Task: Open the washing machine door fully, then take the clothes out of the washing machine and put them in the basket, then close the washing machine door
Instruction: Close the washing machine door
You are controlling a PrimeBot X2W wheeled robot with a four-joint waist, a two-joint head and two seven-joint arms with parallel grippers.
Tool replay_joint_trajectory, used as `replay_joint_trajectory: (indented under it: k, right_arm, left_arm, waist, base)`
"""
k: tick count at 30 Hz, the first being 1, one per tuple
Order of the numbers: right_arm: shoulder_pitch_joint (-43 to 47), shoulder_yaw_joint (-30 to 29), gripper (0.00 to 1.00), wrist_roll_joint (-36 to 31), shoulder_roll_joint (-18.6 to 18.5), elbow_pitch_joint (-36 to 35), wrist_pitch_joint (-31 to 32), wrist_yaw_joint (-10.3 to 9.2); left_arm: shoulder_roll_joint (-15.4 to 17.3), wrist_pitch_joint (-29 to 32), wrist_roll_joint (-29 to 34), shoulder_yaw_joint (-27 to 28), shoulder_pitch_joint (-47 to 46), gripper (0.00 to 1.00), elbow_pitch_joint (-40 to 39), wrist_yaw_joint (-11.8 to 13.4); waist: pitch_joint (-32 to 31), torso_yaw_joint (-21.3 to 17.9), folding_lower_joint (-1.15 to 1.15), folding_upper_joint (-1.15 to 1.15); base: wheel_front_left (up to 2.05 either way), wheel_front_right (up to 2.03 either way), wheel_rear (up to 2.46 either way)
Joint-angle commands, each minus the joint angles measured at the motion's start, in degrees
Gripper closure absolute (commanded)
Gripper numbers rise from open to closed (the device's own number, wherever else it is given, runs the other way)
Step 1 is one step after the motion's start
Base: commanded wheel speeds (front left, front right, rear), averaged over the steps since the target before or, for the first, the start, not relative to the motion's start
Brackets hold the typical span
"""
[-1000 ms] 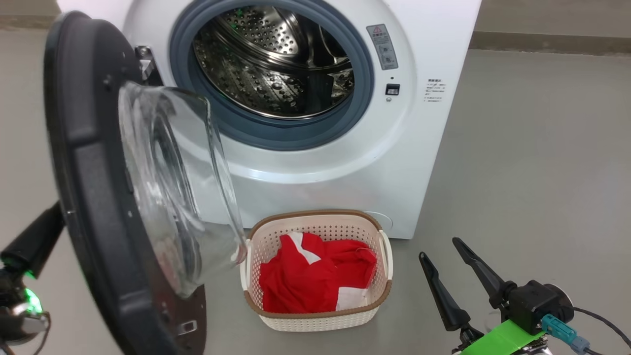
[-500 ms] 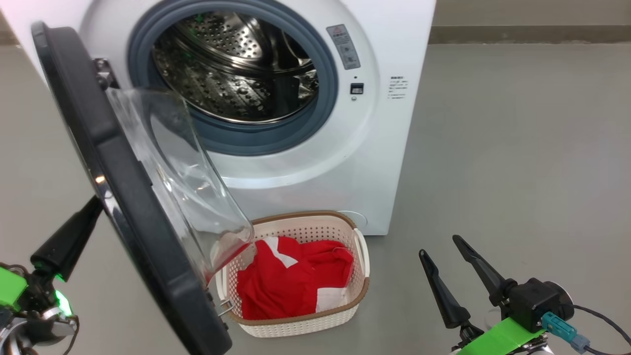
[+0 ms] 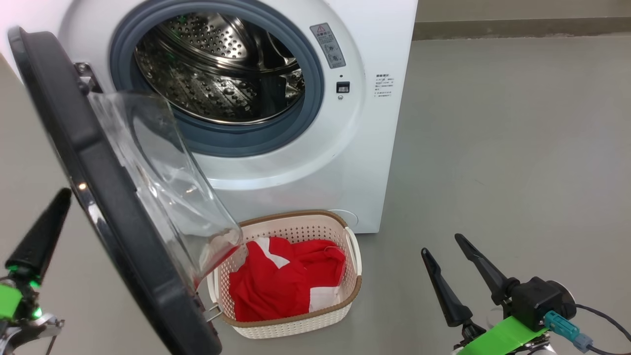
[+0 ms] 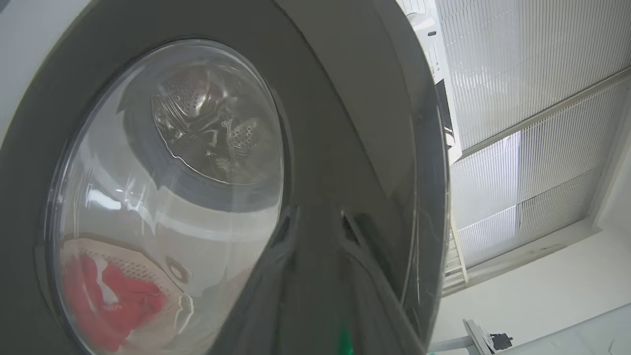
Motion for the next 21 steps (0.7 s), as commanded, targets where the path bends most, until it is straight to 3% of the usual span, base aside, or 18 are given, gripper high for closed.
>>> replay_joint_trajectory:
  k: [1, 5, 7, 17, 21]
  right_arm:
    - [-2.34, 0.62, 0.0, -0.14, -0.59, -1.22, -0.36, 0.28]
    - [-2.02, 0.54, 0.0, -0.1, -0.58, -1.15, -0.36, 0.28]
    - [-1.89, 0.55, 0.0, -0.09, -0.57, -1.09, -0.36, 0.28]
    - [-1.21, 0.83, 0.0, -0.04, -0.28, -1.05, -0.36, 0.28]
    - [-0.9, 0.83, 0.0, 0.0, -0.15, -1.06, -0.36, 0.28]
  left_arm:
    - [2.1, -1.36, 1.09, 2.07, 0.0, 0.0, -0.88, -1.63]
    - [3.89, -8.11, 7.25, 1.92, 1.26, 0.0, 0.27, -9.25]
    - [4.95, -12.4, 12.19, 0.92, 2.63, 0.0, 0.44, -11.03]
    - [11.04, -40.58, 35.86, -11.64, 12.15, 0.0, 2.64, -12.31]
    - [12.49, -51.23, 44.05, -13.87, 14.0, 0.0, 6.44, -12.1]
  waist:
    - [-0.06, 0.11, 0.0, 0.0]
    - [-0.39, 0.5, 0.0, 0.0]
    - [-0.52, 0.75, 0.0, 0.0]
    - [-1.56, 1.49, 0.0, 0.0]
    - [-1.86, 1.72, 0.0, 0.0]
  base:
    - [0.0, 0.0, 0.0]
    - [0.0, 0.0, 0.0]
    - [0.0, 0.0, 0.0]
    - [0.0, 0.0, 0.0]
    - [0.0, 0.0, 0.0]
